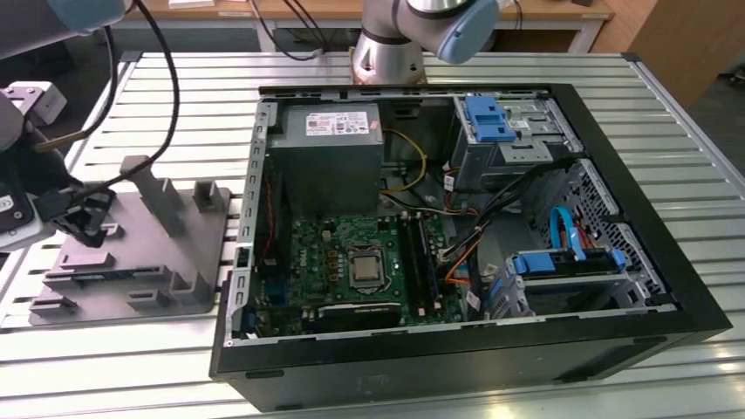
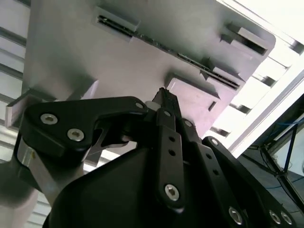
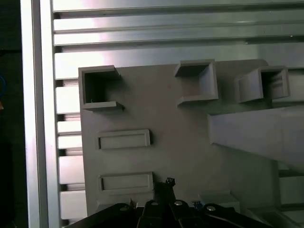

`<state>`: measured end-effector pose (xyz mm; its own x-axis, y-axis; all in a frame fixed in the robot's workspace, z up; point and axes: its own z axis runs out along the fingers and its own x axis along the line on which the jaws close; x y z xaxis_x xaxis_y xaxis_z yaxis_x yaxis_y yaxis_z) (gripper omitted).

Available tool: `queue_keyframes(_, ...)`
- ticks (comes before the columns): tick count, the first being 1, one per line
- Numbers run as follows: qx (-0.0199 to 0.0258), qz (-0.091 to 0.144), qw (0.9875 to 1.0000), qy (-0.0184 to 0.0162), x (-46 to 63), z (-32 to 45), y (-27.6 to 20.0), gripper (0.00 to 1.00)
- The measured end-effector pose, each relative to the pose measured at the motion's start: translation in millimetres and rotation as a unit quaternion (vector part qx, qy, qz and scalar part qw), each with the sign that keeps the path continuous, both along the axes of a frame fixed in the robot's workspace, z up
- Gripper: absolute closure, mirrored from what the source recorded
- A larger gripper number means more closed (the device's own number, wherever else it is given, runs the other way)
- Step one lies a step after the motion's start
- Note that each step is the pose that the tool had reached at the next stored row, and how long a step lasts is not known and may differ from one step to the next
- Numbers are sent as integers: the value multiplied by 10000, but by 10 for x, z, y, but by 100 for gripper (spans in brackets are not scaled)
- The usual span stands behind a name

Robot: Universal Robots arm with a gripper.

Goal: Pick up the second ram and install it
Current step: 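Reach for the second ram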

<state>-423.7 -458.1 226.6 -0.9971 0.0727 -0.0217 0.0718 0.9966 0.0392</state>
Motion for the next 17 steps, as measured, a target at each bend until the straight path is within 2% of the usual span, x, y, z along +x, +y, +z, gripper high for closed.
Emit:
queue_keyframes(3, 0, 0, 10000, 9, 41, -14, -41, 90)
queue_keyframes(8, 0, 0, 10000, 11, 53, -49, -193, 90)
queue_keyframes(10, 0, 0, 10000, 12, 54, -68, -233, 90)
queue_keyframes(12, 0, 0, 10000, 11, 55, -80, -252, 90)
queue_keyframes(17, 0, 0, 10000, 12, 54, -81, -253, 90)
